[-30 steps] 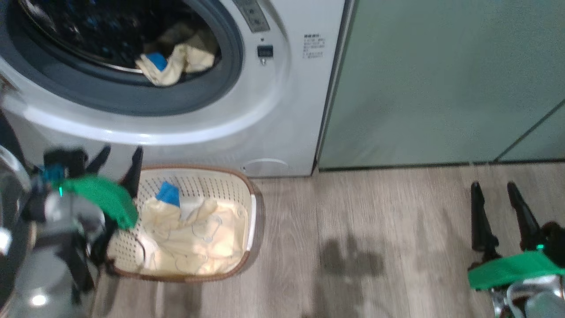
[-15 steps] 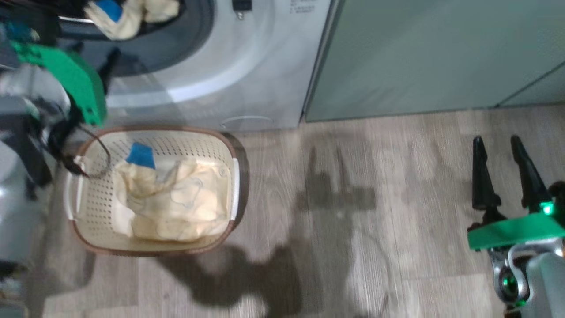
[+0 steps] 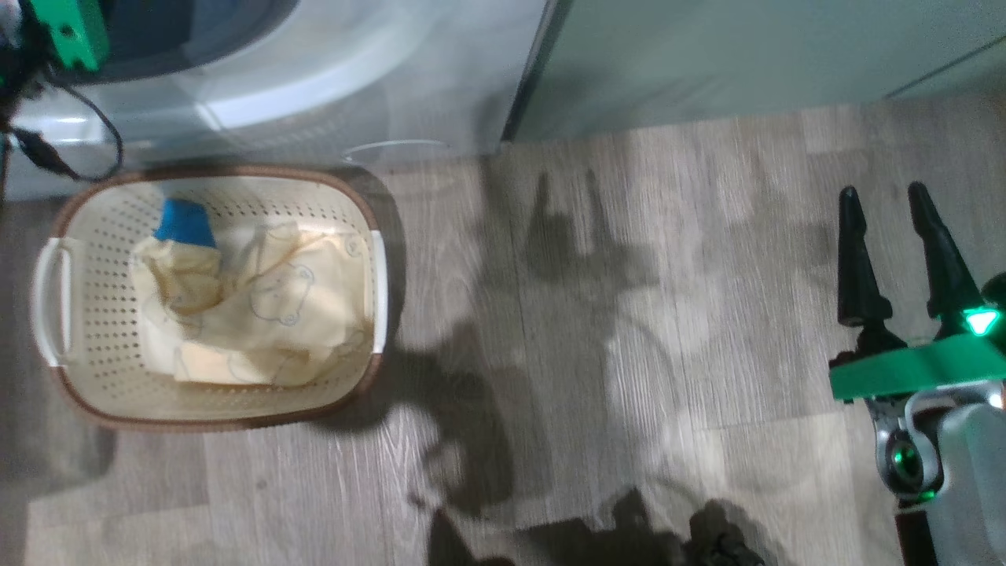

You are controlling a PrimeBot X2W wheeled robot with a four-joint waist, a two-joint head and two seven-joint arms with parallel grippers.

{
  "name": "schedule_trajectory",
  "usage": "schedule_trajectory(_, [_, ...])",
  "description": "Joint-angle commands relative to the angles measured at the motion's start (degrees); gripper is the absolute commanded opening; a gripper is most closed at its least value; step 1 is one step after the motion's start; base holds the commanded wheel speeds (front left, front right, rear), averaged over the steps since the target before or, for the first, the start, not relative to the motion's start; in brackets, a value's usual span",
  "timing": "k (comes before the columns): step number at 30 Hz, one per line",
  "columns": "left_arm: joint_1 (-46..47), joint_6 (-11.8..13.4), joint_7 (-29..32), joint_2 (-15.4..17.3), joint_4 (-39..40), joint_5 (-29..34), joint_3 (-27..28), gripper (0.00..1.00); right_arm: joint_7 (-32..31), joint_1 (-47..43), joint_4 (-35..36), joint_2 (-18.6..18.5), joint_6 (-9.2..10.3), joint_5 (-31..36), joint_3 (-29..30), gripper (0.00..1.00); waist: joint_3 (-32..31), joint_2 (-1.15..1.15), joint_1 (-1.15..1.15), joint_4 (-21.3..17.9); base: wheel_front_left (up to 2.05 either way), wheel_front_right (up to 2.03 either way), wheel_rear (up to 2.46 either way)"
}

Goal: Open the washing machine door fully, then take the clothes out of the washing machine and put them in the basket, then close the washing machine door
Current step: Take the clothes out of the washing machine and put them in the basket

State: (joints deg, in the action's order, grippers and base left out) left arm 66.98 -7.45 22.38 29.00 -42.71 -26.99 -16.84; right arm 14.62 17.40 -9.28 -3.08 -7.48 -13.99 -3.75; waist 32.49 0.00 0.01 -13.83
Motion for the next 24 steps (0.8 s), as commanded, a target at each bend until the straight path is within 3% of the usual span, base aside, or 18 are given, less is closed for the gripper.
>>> schedule_trajectory(1, [3.9,0.0,0.4,3.7,0.3,-0.4,1.0,1.0,0.4,1.0,1.8,0.1,-0.01,-0.5,-1.2,1.0,1.7,0.0,-0.01,-0.9,0.0,0.0,0.0])
schedule_trajectory(18, [13.2,0.0,3.7,3.3,-11.7,-1.0,-4.3,1.0,0.4,3.5,1.9,0.2,-0.01,-1.9,-2.2,1.0,5.9,0.0,-0.01,-2.5,0.0,0.0,0.0])
schedule_trajectory(22, [13.8,1.0,2.9,3.6,-14.4,-0.1,-5.0,1.0,0.4,3.6,1.8,0.2,-0.01,-1.9,-2.2,1.0,6.0,0.0,-0.01,-2.5,0.0,0.0,0.0])
schedule_trajectory(23, [13.9,1.4,2.5,3.6,-14.9,0.1,-5.1,0.83,0.4,3.6,1.8,0.2,-0.01,-1.9,-2.2,1.0,6.0,0.0,-0.01,-2.5,0.0,0.0,0.0])
schedule_trajectory(24, [14.1,1.8,1.8,3.6,-15.4,0.2,-5.1,0.48,0.4,3.6,1.8,0.2,-0.01,-1.9,-2.1,1.0,6.0,0.0,-0.01,-2.4,0.0,0.0,0.0])
